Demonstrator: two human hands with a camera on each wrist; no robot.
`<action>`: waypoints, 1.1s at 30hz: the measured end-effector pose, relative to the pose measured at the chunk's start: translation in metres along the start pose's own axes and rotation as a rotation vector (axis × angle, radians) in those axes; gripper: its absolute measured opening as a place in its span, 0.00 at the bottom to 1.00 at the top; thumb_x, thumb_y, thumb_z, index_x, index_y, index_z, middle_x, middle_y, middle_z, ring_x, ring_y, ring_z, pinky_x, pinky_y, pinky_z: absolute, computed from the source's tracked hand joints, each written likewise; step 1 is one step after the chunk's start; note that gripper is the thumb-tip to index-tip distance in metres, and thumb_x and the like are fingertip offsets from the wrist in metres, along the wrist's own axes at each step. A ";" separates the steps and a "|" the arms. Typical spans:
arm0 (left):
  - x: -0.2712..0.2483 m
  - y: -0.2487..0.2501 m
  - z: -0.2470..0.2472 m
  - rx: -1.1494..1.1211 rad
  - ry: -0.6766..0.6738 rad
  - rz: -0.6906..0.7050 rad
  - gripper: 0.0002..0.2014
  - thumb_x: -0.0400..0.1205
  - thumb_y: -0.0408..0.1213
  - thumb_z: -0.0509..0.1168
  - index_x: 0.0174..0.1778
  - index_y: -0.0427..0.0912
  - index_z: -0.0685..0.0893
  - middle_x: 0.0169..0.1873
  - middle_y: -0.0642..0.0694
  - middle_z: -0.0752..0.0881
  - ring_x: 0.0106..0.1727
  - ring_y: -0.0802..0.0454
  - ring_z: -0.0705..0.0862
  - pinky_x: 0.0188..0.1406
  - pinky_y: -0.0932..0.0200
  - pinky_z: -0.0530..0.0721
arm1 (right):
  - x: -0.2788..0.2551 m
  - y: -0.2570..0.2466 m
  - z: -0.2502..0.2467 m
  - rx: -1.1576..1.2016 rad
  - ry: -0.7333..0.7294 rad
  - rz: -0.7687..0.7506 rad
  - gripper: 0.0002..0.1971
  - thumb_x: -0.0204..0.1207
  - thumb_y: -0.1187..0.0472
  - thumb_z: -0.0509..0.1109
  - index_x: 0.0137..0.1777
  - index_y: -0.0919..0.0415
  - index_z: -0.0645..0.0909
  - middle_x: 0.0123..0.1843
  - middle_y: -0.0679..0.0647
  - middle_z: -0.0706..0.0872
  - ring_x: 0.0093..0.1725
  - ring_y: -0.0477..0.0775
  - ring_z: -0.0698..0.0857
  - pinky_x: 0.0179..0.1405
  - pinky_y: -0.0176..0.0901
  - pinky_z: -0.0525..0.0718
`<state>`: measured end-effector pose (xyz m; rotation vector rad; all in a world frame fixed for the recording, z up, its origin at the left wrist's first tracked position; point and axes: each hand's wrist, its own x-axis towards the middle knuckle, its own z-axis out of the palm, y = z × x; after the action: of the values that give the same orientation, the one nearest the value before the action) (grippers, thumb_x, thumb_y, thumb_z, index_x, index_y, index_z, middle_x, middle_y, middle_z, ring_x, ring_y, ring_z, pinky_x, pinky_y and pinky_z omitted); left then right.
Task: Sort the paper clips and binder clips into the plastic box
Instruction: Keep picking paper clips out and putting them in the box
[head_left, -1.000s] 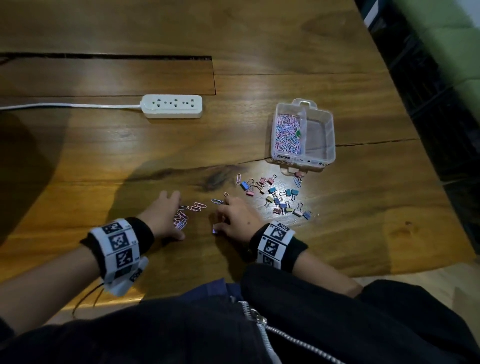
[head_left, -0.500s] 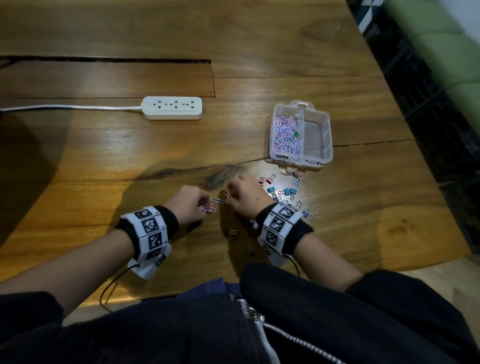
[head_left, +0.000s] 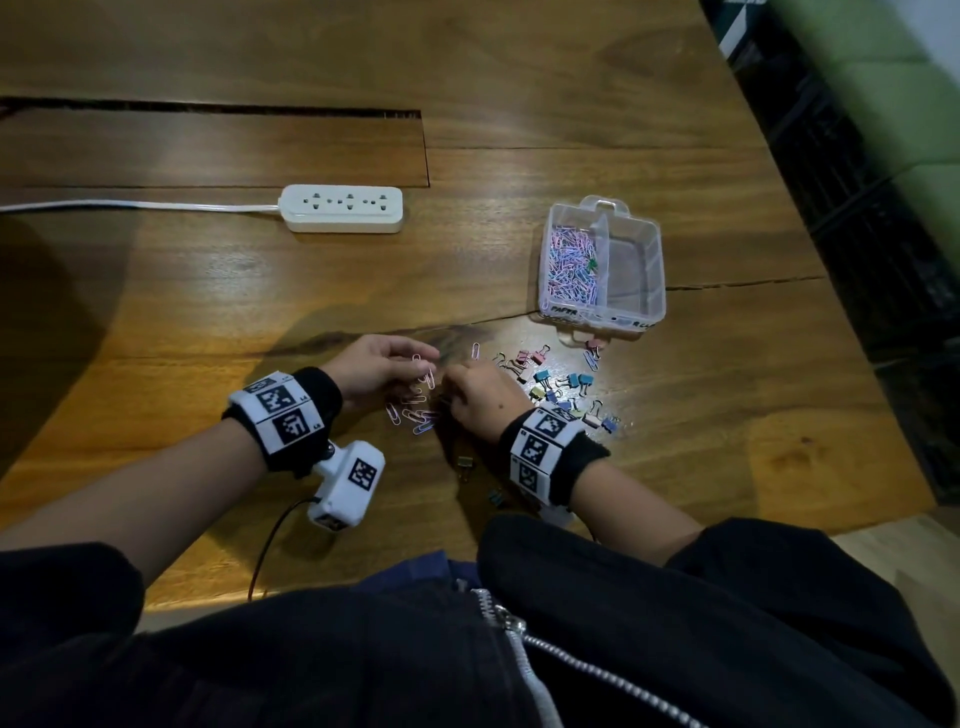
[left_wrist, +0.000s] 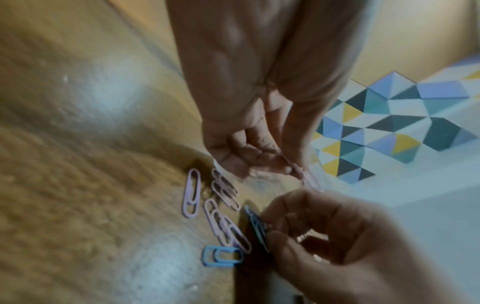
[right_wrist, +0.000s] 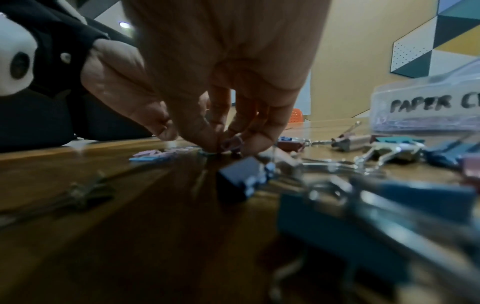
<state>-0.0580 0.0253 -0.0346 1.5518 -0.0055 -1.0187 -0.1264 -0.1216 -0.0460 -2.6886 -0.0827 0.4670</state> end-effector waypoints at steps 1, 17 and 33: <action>0.000 0.001 0.001 -0.045 0.002 -0.016 0.11 0.80 0.21 0.58 0.43 0.40 0.82 0.24 0.52 0.89 0.26 0.62 0.85 0.29 0.70 0.84 | 0.001 0.001 0.001 0.012 -0.002 0.005 0.12 0.74 0.69 0.59 0.57 0.68 0.77 0.55 0.65 0.81 0.56 0.63 0.79 0.54 0.48 0.76; -0.004 -0.001 0.003 1.299 0.073 0.057 0.21 0.67 0.58 0.72 0.40 0.47 0.73 0.35 0.52 0.76 0.38 0.52 0.75 0.33 0.58 0.71 | -0.002 0.008 0.002 0.429 0.029 0.200 0.10 0.76 0.63 0.63 0.57 0.61 0.77 0.55 0.59 0.81 0.53 0.55 0.78 0.51 0.42 0.77; 0.007 -0.007 0.003 0.701 0.016 0.090 0.07 0.78 0.34 0.67 0.33 0.44 0.78 0.31 0.52 0.79 0.34 0.55 0.76 0.27 0.71 0.75 | 0.006 0.002 0.010 0.173 0.032 0.100 0.06 0.75 0.65 0.65 0.49 0.68 0.77 0.57 0.61 0.77 0.56 0.58 0.77 0.57 0.47 0.75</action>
<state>-0.0593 0.0212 -0.0444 2.1659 -0.4601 -0.9830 -0.1246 -0.1191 -0.0576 -2.5369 0.0980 0.4396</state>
